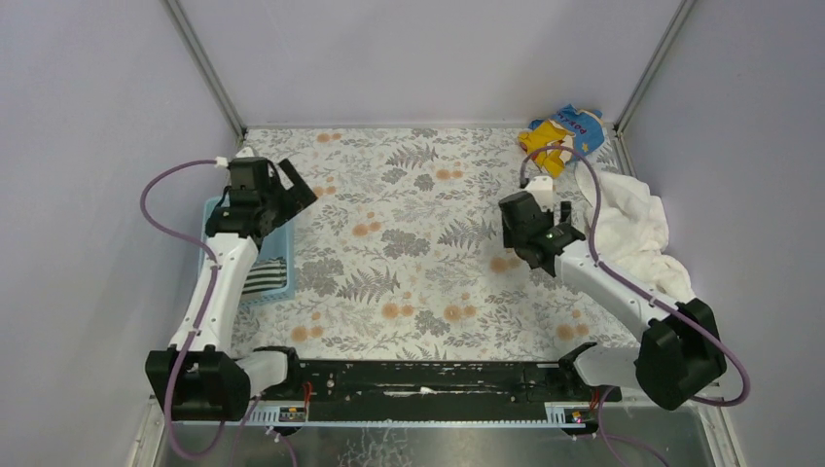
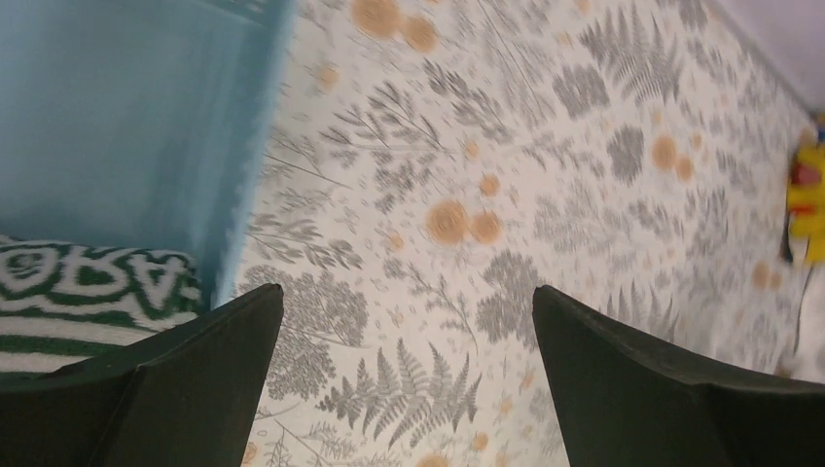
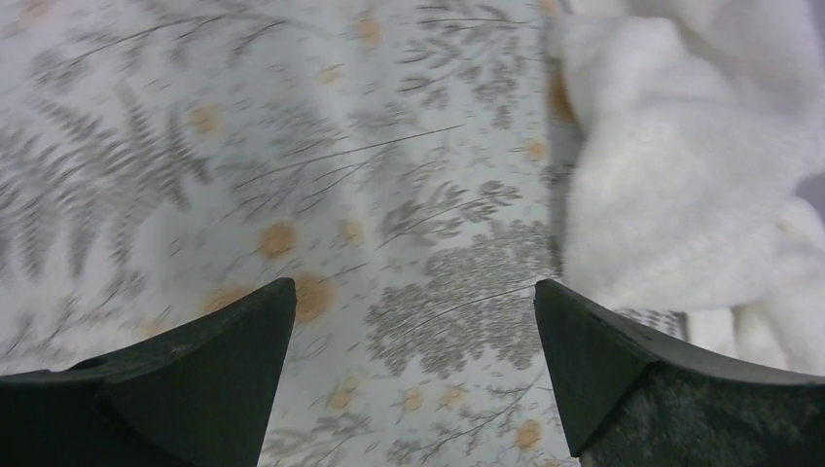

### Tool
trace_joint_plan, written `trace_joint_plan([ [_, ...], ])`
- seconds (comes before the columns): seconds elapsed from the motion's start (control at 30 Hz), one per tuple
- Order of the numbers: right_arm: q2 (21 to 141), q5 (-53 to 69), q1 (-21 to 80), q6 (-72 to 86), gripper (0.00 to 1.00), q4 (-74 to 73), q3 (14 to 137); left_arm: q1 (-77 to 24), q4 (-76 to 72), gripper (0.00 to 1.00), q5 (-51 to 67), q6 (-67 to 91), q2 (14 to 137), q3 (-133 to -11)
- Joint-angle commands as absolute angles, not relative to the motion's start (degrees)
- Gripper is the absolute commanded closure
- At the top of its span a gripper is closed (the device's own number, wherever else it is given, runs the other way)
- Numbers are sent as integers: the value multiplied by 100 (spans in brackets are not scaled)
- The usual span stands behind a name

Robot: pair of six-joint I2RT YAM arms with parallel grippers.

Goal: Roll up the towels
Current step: Place the towel in the bin, then move the towel to the center of the board.

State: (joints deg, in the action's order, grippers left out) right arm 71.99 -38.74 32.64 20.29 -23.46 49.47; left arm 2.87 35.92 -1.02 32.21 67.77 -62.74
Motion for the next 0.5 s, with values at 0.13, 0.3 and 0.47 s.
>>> trace_joint_plan([
  [0.13,8240,-5412,1863,2422,1,-2353,5635,-1451,3317,0,-759,2214,6078,-6036],
  [0.3,9139,-5450,1141,2351,1,-2268,5906,-2329,2992,0,-1776,1911,5173,-5562],
  [0.47,9878,-5408,725,2150,1,-2150,6066,-2342,2698,0,-1883,1828,4555,-5085],
])
